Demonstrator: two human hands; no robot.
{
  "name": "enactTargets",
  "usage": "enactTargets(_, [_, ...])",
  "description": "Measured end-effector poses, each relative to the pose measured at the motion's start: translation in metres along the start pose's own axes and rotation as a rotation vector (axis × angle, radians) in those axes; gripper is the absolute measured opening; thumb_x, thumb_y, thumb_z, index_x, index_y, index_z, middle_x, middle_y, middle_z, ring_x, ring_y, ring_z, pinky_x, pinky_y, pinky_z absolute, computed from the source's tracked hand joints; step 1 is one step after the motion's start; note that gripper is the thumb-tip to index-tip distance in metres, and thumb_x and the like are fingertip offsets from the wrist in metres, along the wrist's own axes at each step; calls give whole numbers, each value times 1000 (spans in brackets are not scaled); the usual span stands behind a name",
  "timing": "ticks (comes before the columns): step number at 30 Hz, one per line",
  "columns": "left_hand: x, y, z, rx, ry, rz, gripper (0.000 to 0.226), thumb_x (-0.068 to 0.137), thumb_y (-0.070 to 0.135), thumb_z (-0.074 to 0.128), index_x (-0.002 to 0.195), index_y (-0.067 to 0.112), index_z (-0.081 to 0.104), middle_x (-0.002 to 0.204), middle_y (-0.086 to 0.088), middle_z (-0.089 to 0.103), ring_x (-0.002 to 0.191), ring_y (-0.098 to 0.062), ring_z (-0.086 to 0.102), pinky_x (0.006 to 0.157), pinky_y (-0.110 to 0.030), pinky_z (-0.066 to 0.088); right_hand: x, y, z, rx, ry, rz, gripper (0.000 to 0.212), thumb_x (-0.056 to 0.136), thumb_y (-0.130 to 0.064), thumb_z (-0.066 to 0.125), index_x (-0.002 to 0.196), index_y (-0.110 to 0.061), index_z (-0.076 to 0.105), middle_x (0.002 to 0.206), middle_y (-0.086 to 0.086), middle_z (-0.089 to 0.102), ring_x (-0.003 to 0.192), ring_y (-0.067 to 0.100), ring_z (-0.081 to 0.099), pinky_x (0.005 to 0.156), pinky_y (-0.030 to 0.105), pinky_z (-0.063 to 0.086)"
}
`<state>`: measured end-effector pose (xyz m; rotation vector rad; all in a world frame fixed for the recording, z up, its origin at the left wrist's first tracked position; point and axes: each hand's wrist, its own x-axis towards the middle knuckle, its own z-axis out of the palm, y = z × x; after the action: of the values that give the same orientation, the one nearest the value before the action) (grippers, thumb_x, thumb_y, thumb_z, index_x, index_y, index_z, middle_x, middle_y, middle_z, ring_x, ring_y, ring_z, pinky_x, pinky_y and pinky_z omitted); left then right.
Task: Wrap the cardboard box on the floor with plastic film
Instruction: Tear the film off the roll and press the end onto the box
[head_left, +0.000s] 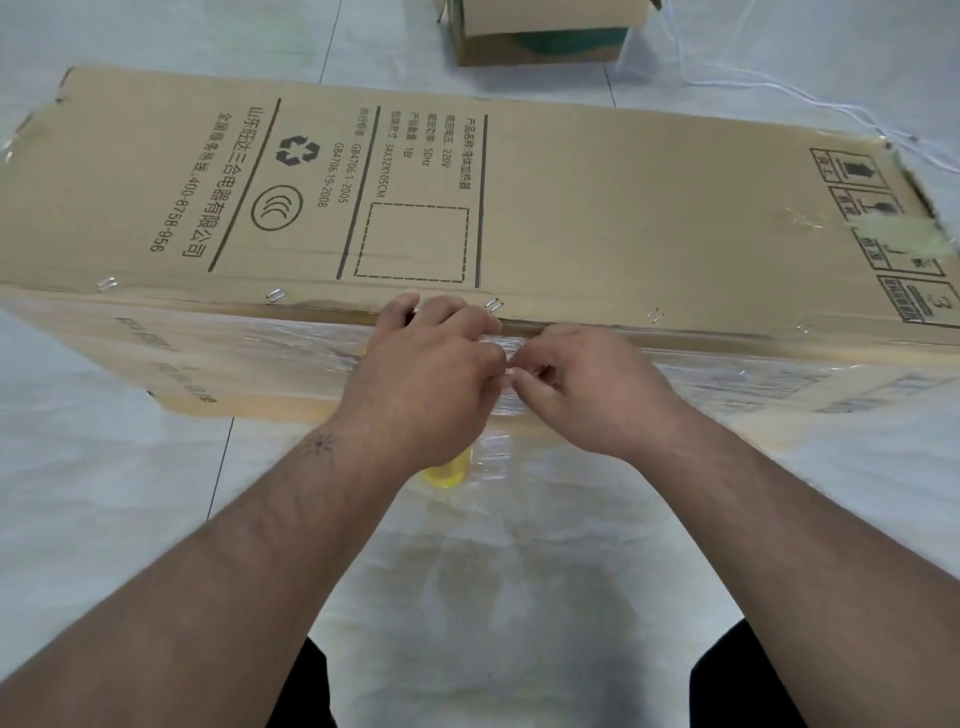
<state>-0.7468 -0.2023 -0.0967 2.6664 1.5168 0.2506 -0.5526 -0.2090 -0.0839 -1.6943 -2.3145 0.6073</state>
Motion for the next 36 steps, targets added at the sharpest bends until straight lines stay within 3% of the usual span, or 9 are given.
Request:
enactTargets(10, [0,-1,2,0,120,87,27,95,36,49,89,28,75,98,15,68,112,-26,59,102,-56,39,-4,-6,-1,-63,-8,59,42,103,-34,52,64,-19,46,67,-2,55,78,27,59,68,44,51])
enactTargets(17, [-4,-4,0,4,115,89,21,94,33,53,90,29,73,96,16,68,112,-26,59,102,-54,37,1,-14,3,375,38,365,27,92,-21,59,73,-3,63,74,15,72,77,31,78,73,53,61])
enactTargets(20, [-8,-6,-1,0,113,107,14,93,30,58,89,29,71,96,16,67,113,-26,59,102,-53,37,3,-11,6,528,81,444,31,96,-17,60,70,-1,64,72,20,71,58,19,76,64,40,55])
enactTargets(23, [-15,-7,-2,6,105,129,11,94,30,61,88,30,69,96,17,66,115,-24,57,103,-49,34,10,6,-16,861,325,590,36,105,-13,56,71,-7,66,58,14,65,42,17,63,54,26,51])
enactTargets(26, [-17,-8,-4,-3,113,89,15,97,34,59,90,28,71,100,17,67,117,-24,57,103,-49,36,-2,12,-27,714,138,481,32,106,-11,56,77,-7,70,77,20,76,58,23,71,63,40,60])
enactTargets(29, [-15,-10,-7,4,91,58,20,99,38,55,99,29,72,107,17,67,122,-22,55,105,-50,35,-17,7,-17,532,-98,403,17,101,-15,59,113,-16,71,99,7,81,90,23,81,90,52,65])
enactTargets(32, [-14,-9,-8,-4,66,49,27,98,40,56,120,29,68,121,12,67,130,-22,52,110,-49,33,-18,6,-24,413,-80,351,52,97,-19,62,148,-26,55,127,-10,70,103,15,73,93,37,57])
enactTargets(34, [-15,-9,-8,-2,61,31,38,96,43,56,130,27,63,132,7,64,133,-22,50,112,-48,31,-21,5,-29,279,-9,288,53,97,-23,66,149,-29,55,132,-13,64,90,4,63,86,29,48])
enactTargets(36, [-15,-9,-10,1,41,-1,49,95,50,51,136,24,59,144,4,58,138,-22,47,118,-47,27,-24,7,-22,130,-91,230,55,95,-32,68,150,-30,58,138,-12,64,100,6,64,95,31,52])
